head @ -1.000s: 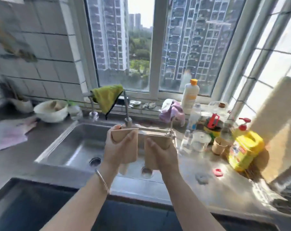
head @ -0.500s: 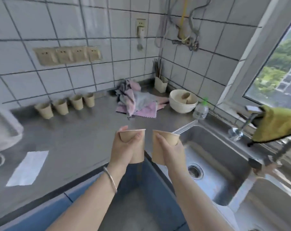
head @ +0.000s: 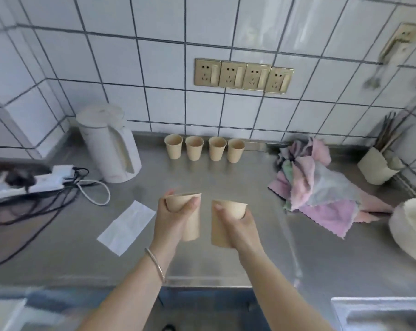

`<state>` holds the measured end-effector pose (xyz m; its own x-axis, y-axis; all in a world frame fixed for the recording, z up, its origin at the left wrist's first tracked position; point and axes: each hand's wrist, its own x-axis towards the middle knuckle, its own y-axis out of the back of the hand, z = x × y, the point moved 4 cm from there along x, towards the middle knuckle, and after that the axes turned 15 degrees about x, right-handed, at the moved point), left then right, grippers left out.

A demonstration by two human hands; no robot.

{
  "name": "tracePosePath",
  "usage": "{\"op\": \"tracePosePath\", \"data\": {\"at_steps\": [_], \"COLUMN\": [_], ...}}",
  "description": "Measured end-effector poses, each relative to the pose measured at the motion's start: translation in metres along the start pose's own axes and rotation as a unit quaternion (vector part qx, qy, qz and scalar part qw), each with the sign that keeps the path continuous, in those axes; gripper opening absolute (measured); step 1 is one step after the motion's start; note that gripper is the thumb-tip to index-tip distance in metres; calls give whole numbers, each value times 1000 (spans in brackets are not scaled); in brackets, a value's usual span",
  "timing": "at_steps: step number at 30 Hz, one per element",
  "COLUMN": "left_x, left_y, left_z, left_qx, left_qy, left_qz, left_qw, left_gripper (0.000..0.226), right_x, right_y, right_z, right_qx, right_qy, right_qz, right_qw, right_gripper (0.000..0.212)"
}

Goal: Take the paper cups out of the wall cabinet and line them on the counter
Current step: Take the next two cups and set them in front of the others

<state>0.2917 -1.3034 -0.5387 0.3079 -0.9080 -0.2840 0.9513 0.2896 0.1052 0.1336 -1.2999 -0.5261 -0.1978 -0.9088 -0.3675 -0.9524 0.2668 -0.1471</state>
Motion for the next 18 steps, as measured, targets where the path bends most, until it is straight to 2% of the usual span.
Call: {"op": "tracePosePath", "data": {"at_steps": [3, 7, 8, 12, 15, 18], "left_x": [46, 113, 129, 191, 231, 272], "left_y": [14, 27, 31, 35, 29, 20], "left_z": [0, -5, -8, -11, -13, -24], "left_qx": [22, 31, 31, 63, 89, 128], "left_qy": [12, 18, 33, 49, 40, 38], "left_qz": [2, -31, -34, -55, -60, -49], "left_qw": [1000, 999, 998, 995, 993, 990], "left_gripper": [69, 36, 35, 69, 65, 74], "right_x": [40, 90, 102, 157, 196, 231], "right_y": [-34, -73, -82, -112, -127, -135], "right_z": [2, 8, 9, 14, 18, 21], "right_qx": [-24, -11, -8, -18, -35, -48], "right_qy": [-18, -31, -34, -27, -7, 3], "right_qz": [-43, -62, -60, -61, -64, -47], "right_qw": [999, 998, 998, 998, 997, 998], "right_gripper": [36, 35, 35, 39, 49, 66]}}
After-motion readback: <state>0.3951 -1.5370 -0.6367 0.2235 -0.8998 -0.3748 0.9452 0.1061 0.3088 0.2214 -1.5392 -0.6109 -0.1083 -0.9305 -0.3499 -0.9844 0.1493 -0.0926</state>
